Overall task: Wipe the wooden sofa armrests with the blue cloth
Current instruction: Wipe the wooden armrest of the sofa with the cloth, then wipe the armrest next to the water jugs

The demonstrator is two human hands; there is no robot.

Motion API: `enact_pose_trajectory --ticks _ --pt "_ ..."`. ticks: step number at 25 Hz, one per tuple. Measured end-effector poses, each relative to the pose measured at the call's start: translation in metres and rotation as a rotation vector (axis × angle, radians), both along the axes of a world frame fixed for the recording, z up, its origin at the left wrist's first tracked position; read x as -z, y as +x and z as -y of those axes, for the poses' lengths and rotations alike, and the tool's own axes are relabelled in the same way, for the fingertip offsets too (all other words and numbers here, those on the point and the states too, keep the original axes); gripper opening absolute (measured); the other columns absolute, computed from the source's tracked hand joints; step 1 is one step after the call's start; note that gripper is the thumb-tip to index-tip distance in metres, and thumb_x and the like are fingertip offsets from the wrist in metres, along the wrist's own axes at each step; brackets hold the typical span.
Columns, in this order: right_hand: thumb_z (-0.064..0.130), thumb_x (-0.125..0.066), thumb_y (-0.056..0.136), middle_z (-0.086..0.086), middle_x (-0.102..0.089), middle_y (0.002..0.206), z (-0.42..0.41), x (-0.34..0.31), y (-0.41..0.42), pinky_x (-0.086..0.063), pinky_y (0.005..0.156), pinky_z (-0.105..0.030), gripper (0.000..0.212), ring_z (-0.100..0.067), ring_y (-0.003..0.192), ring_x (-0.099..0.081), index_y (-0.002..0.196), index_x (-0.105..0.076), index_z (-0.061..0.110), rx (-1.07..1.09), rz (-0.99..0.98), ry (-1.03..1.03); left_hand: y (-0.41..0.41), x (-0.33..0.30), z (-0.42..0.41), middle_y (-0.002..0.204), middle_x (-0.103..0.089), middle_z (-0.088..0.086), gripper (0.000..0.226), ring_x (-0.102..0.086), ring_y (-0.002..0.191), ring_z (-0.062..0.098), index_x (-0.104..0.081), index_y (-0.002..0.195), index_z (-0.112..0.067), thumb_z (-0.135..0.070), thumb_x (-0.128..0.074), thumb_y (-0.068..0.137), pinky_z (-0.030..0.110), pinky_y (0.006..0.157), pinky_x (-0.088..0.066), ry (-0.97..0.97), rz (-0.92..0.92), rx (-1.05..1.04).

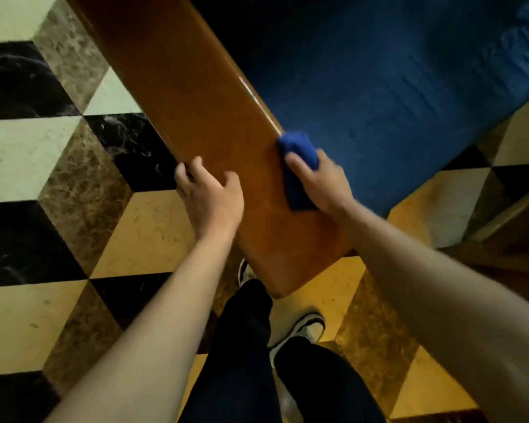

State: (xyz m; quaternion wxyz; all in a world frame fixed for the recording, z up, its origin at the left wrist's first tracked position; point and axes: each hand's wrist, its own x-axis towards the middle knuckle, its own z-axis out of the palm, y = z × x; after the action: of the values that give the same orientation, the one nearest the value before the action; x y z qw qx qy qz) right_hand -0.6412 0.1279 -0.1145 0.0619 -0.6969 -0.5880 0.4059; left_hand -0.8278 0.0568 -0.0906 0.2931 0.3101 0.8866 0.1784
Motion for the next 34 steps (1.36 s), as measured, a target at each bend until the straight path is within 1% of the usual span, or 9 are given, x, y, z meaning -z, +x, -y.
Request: enact_pose_trajectory --ticks 3,7,12,17,20,22,28,31,34 --pt "0.086 -0.051 0.076 0.008 -0.065 0.101 0.074 -0.007 0.052 -0.053 0.077 -0.04 0.065 -0.017 0.09 -0.064 0.111 -0.055 0.031 0.054 0.014 -0.075 0.056 -0.013 0.042 0.167 -0.004 0.014 0.077 -0.019 0.148 0.04 -0.013 0.158 -0.022 -0.038 -0.051 0.093 0.049 0.112 -0.033 -0.124 0.034 0.042" --pt "0.07 -0.067 0.082 -0.004 -0.064 0.119 0.123 -0.014 0.082 -0.052 0.086 -0.038 0.07 -0.025 0.106 -0.063 0.13 -0.052 0.019 0.351 -0.147 -0.245 0.13 -0.039 0.098 0.163 -0.011 0.018 0.088 -0.035 0.138 0.041 -0.004 0.158 -0.027 -0.04 -0.057 0.09 0.05 0.106 -0.038 -0.357 0.118 0.015" --pt "0.042 -0.067 0.093 -0.005 -0.072 0.104 0.148 -0.051 0.129 -0.055 0.09 -0.043 0.028 -0.028 0.102 -0.069 0.109 -0.064 0.019 0.536 -0.347 -0.199 0.201 -0.071 0.104 0.146 -0.043 0.019 0.061 -0.05 0.126 0.04 -0.043 0.143 -0.014 -0.041 -0.057 0.089 0.044 0.104 -0.04 -0.348 0.149 -0.031" --pt "0.032 -0.065 0.097 -0.008 -0.074 0.11 0.134 -0.117 0.246 -0.056 0.095 -0.045 0.023 -0.025 0.105 -0.07 0.112 -0.063 0.015 0.677 -0.553 -0.023 0.299 -0.111 0.056 0.11 -0.072 0.016 0.032 -0.065 0.1 0.037 -0.065 0.099 -0.012 -0.039 -0.051 0.09 0.042 0.091 -0.053 -0.17 0.323 0.117" --pt "0.019 -0.063 0.1 -0.001 -0.072 0.091 0.105 -0.152 0.327 -0.054 0.069 -0.015 0.009 0.002 0.077 -0.072 0.105 -0.06 0.012 0.783 -0.649 0.12 0.378 -0.139 0.005 0.097 -0.072 0.011 0.034 -0.068 0.09 0.03 -0.062 0.101 -0.013 -0.043 -0.05 0.093 0.042 0.085 -0.056 -0.11 0.624 0.154" --pt "0.014 -0.062 0.101 0.001 -0.071 0.085 0.072 -0.171 0.377 -0.051 0.057 -0.011 0.01 0.006 0.065 -0.07 0.108 -0.06 0.006 0.841 -0.683 0.198 0.433 -0.156 -0.041 0.097 -0.072 0.009 0.035 -0.07 0.09 0.028 -0.062 0.106 -0.014 -0.046 -0.052 0.094 0.042 0.078 -0.057 -0.087 0.76 0.235" --pt "0.022 -0.064 0.099 -0.016 -0.072 0.112 -0.06 -0.189 0.502 -0.056 0.095 -0.048 0.012 -0.031 0.105 -0.07 0.109 -0.061 0.016 0.88 -0.588 0.257 0.575 -0.174 -0.186 0.099 -0.07 0.012 0.04 -0.066 0.082 0.026 -0.066 0.116 -0.006 -0.039 -0.061 0.094 0.034 0.06 -0.053 -0.141 1.158 0.339" --pt "0.024 -0.065 0.098 -0.009 -0.072 0.107 -0.138 -0.19 0.565 -0.056 0.091 -0.043 0.008 -0.026 0.101 -0.07 0.104 -0.059 0.024 0.856 -0.481 0.285 0.635 -0.174 -0.274 0.101 -0.072 0.009 0.034 -0.07 0.088 0.025 -0.067 0.118 -0.009 -0.033 -0.062 0.094 0.036 0.064 -0.055 -0.177 1.177 0.406" --pt "0.027 -0.065 0.097 0.007 -0.07 0.095 -0.201 -0.199 0.61 -0.049 0.071 -0.013 0.009 -0.001 0.085 -0.067 0.096 -0.057 0.032 0.769 -0.414 0.273 0.68 -0.182 -0.343 0.092 -0.073 0.006 0.023 -0.07 0.081 0.022 -0.069 0.107 -0.013 -0.029 -0.065 0.092 0.034 0.062 -0.054 -0.198 1.154 0.385"
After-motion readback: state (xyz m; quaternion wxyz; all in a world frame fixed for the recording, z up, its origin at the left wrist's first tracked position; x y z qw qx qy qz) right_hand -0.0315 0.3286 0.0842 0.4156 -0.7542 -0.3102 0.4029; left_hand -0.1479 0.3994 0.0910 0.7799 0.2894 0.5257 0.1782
